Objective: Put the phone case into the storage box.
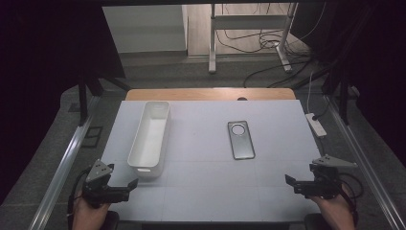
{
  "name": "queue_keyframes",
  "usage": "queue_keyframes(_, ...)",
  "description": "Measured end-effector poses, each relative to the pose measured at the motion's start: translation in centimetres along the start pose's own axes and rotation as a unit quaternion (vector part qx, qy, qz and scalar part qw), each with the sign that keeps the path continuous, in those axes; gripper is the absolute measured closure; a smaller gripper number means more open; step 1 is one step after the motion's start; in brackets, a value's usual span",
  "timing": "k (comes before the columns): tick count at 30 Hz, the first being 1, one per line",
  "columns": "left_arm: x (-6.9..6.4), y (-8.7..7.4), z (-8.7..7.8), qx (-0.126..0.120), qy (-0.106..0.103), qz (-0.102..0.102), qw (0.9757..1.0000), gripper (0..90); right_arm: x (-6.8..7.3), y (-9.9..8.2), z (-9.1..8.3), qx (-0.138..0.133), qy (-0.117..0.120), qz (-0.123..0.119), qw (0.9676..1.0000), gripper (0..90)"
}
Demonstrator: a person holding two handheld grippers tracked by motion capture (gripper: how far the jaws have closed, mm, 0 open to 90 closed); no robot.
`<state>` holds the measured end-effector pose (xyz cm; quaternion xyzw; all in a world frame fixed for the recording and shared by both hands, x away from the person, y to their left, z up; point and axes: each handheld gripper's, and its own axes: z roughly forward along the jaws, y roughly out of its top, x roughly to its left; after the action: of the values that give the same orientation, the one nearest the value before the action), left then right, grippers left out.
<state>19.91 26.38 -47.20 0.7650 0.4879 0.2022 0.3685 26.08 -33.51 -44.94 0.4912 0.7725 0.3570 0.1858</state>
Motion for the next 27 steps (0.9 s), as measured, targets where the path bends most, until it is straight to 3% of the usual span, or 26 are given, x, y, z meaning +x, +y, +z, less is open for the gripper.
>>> queue_keyframes(8, -0.1, 0.0, 0.1, 0.0, -0.001, 0.005, 1.0, 0.6, -0.1, 0.3, 0.4, 0.011, 0.013, -0.001, 0.9999, 0.0)
queue_keyframes(20, -0.1, 0.0, 0.0, -0.003, 0.0, 0.006, 1.0, 0.7, 0.2, 1.2, 1.2, 0.022, 0.029, -0.033, 0.9988, 0.0)
queue_keyframes(27, -0.1, 0.0, 0.0, -0.003, 0.001, 0.008, 1.0, 0.8, 0.4, 1.9, 1.7, 0.026, 0.042, -0.035, 0.9982, 0.0)
